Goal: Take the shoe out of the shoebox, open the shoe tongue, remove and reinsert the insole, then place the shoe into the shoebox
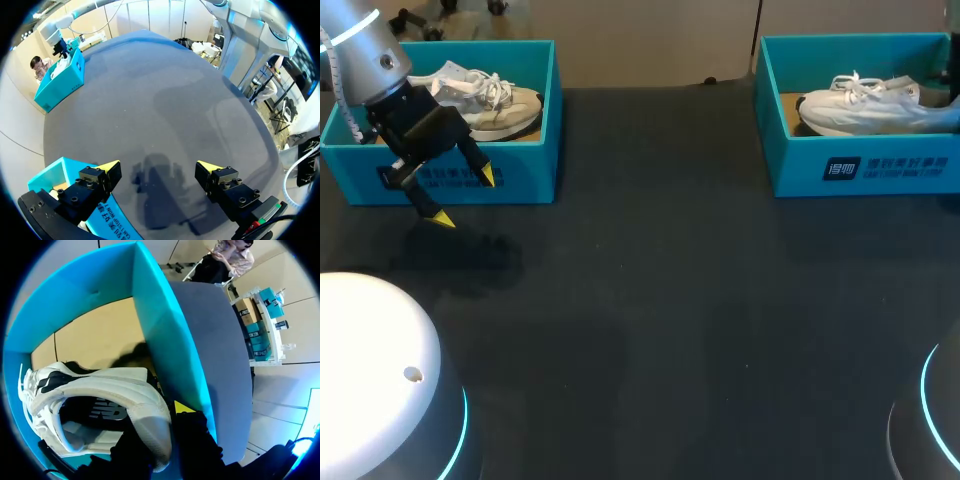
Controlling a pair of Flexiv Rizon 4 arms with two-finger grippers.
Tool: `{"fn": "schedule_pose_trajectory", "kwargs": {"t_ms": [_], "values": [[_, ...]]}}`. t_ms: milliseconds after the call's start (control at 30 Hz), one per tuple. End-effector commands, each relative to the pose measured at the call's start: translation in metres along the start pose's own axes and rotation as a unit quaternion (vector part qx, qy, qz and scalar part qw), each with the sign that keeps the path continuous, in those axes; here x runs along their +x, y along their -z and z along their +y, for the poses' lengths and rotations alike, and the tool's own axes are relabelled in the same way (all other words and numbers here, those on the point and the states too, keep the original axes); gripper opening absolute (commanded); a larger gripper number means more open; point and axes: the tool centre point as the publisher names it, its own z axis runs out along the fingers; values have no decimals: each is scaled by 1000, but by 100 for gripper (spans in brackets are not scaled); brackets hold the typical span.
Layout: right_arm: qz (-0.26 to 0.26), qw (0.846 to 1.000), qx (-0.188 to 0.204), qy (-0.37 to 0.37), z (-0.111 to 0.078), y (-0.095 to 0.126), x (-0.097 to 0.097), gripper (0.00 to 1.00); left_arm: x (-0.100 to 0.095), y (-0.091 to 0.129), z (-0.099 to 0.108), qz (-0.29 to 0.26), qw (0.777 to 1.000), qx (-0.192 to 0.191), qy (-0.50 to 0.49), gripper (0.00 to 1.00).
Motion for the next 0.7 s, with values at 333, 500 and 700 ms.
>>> {"fn": "schedule_pose_trajectory", "kwargs": {"t_ms": [333,500,700], "values": [[-6,1000,4,3,-5,-5,3,0,1,1,-1,0,1000,-2,0,100],[-6,1000,7,5,-6,-9,4,0,1,1,-1,0,1000,-2,0,100],[-4,1000,9,7,-6,-10,6,0,1,1,-1,0,1000,-2,0,100]]}}
